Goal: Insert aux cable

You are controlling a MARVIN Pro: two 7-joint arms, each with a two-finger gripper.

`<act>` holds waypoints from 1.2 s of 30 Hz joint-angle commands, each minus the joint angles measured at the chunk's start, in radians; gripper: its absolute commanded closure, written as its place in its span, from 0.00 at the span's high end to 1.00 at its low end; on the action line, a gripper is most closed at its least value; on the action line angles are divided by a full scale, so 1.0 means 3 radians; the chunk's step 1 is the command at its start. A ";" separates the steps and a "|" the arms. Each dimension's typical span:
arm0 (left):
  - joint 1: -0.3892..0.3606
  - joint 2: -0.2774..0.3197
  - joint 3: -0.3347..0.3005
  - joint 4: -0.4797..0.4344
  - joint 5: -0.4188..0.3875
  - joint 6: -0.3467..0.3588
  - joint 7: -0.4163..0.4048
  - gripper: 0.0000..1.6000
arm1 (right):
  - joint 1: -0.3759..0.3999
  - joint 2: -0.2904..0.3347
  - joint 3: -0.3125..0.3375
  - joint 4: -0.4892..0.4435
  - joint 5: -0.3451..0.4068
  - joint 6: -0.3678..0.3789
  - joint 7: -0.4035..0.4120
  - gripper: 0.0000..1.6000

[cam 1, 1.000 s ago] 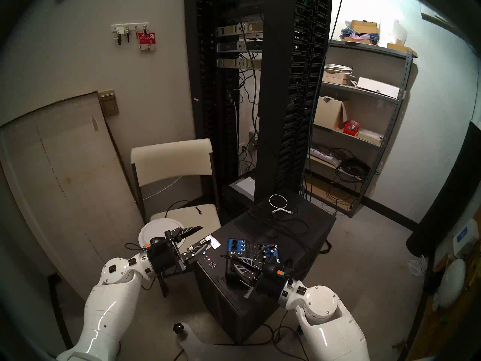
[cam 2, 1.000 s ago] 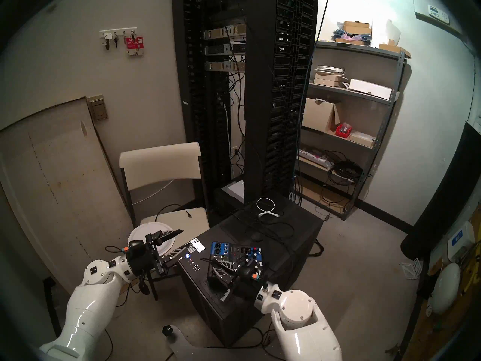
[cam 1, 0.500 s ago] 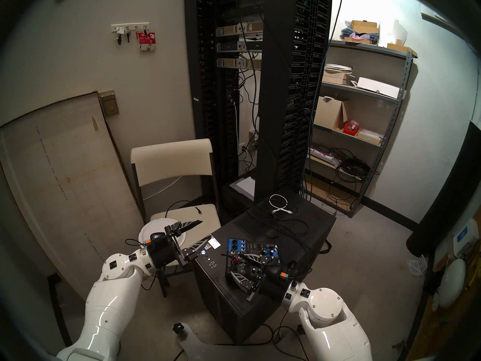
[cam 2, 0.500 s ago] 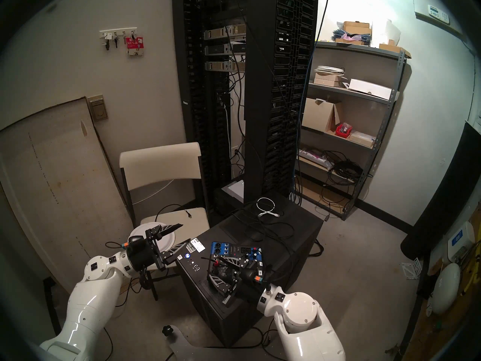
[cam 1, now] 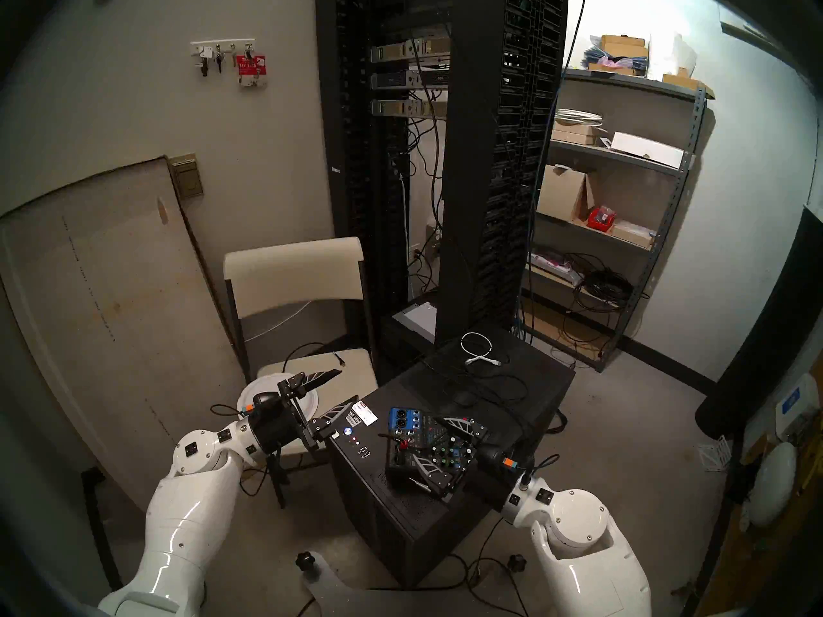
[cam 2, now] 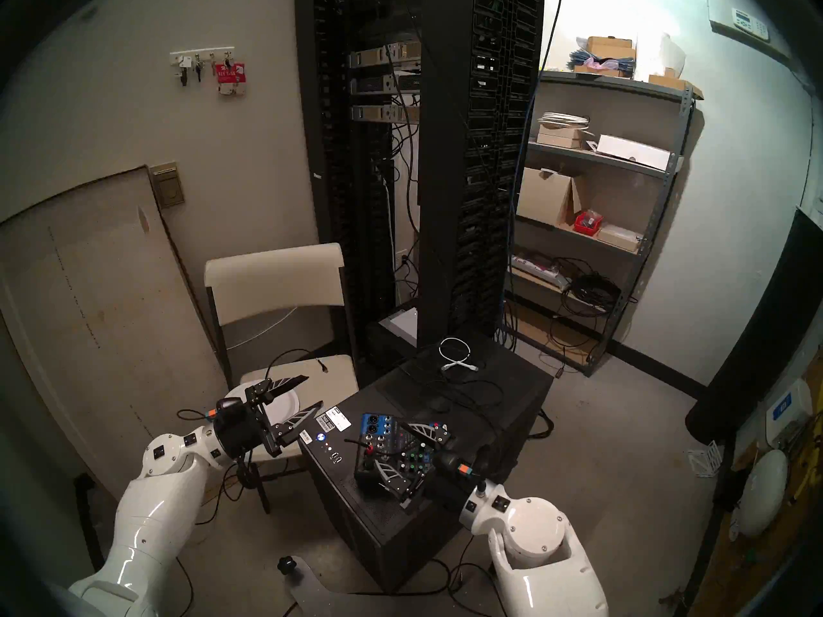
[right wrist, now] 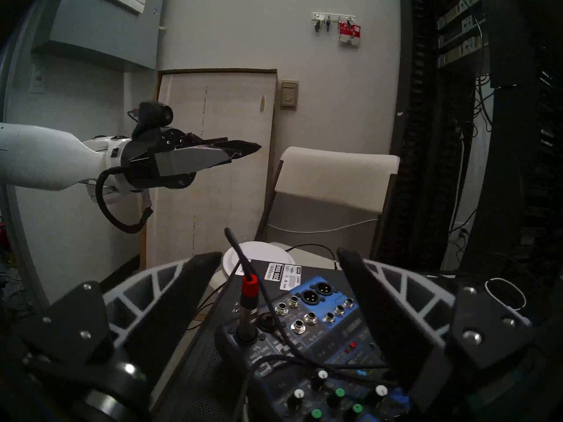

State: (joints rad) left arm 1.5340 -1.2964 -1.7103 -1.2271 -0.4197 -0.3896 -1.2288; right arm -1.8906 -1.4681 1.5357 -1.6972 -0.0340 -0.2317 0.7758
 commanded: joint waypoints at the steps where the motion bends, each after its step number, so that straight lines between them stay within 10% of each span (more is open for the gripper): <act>1: -0.0099 -0.0038 -0.0024 -0.0075 -0.0017 -0.0004 0.0069 0.91 | 0.0067 -0.0037 0.0111 -0.0143 0.0046 -0.0033 -0.0096 0.96; 36: -0.0191 -0.0293 -0.0068 -0.0280 0.0215 0.0121 0.0692 1.00 | 0.0273 -0.0241 0.0359 0.0034 0.0214 -0.0071 -0.0420 1.00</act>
State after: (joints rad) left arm 1.4838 -1.3767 -1.7286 -1.2869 -0.3412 -0.3452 -1.0161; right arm -1.8184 -1.5402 1.6538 -1.6681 0.0177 -0.2561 0.6335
